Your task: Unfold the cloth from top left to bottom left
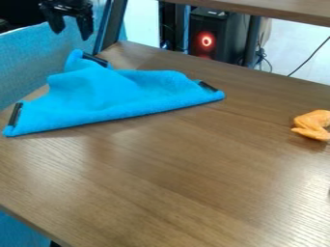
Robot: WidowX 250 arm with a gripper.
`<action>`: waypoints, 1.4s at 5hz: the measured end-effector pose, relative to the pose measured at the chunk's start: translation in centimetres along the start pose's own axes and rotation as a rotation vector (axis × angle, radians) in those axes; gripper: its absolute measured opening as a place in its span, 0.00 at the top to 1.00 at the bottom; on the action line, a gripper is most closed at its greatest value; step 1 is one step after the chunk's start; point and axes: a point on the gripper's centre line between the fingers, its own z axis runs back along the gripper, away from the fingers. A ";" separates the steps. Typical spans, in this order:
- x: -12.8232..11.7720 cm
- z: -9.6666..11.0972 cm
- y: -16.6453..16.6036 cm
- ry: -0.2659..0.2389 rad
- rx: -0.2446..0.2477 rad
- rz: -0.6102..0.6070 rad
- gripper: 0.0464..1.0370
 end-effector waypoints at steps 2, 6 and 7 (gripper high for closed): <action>-2.0 -1.9 1.2 -0.055 -0.113 0.187 0.04; -2.5 -2.8 -0.5 -0.040 -0.174 0.213 0.04; -1.6 -2.3 -1.0 -0.049 -0.155 0.212 0.09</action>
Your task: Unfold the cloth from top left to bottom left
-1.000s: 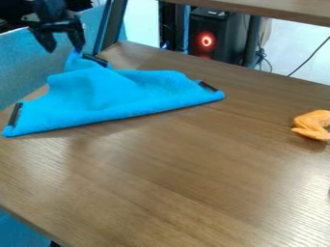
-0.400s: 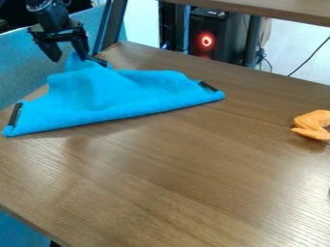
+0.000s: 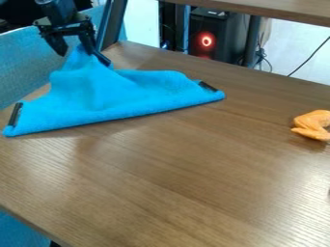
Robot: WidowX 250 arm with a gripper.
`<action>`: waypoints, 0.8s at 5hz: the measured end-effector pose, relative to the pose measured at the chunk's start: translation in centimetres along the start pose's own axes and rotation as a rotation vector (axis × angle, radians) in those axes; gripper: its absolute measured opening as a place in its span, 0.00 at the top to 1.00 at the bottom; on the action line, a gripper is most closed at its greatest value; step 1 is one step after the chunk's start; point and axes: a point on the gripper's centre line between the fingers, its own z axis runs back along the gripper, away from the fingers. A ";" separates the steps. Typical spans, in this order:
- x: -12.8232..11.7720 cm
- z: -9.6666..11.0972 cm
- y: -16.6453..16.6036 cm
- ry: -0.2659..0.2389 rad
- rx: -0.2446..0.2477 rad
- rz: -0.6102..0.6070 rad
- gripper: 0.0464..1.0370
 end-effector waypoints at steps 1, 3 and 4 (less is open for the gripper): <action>-0.1 -0.7 -0.4 0.016 0.016 0.006 0.37; 0.1 -0.7 -0.5 0.017 0.014 0.011 0.89; 0.1 -0.7 -0.6 0.016 0.007 0.000 0.99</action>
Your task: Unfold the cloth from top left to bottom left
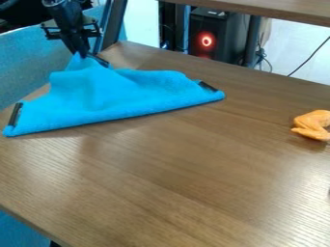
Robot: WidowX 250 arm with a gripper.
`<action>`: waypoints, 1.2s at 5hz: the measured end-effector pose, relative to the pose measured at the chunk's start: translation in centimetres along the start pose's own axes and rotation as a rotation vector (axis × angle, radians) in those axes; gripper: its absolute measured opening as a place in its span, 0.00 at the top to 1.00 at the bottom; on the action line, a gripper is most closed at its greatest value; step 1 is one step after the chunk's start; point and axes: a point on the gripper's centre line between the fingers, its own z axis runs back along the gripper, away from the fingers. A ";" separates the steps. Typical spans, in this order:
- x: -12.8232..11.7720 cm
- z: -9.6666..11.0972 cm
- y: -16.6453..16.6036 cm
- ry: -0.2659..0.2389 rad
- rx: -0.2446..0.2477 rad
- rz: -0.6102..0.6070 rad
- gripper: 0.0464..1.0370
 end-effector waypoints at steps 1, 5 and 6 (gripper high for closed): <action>-0.1 0.6 -0.6 -0.027 -0.023 -0.024 1.00; -7.9 9.1 -9.6 -0.320 -0.185 -0.583 1.00; -11.2 9.8 -10.7 -0.316 -0.225 -0.656 1.00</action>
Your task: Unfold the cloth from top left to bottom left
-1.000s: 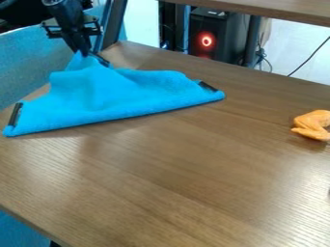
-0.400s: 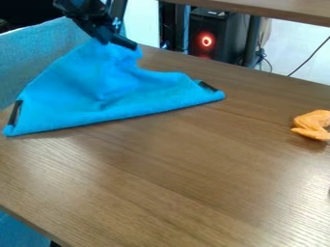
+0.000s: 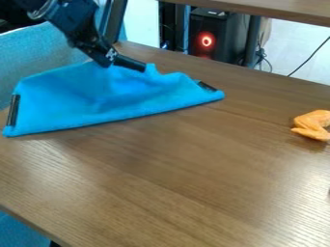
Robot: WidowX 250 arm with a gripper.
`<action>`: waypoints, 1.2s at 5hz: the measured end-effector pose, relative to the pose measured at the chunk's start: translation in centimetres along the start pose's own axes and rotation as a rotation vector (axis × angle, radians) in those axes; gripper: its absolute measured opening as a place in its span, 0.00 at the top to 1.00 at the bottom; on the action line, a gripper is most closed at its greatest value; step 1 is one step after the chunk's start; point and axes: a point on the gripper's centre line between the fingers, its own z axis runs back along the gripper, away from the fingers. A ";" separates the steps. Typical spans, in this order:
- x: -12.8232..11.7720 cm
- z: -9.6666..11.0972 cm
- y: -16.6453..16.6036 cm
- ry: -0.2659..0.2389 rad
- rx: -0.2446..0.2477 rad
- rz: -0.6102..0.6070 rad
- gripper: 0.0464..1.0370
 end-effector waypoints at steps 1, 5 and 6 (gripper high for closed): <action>-1.3 1.4 -2.7 -0.012 -0.050 -0.068 1.00; -8.1 3.6 -9.5 0.065 -0.176 -0.200 1.00; -8.7 3.2 -11.0 0.096 -0.176 -0.199 1.00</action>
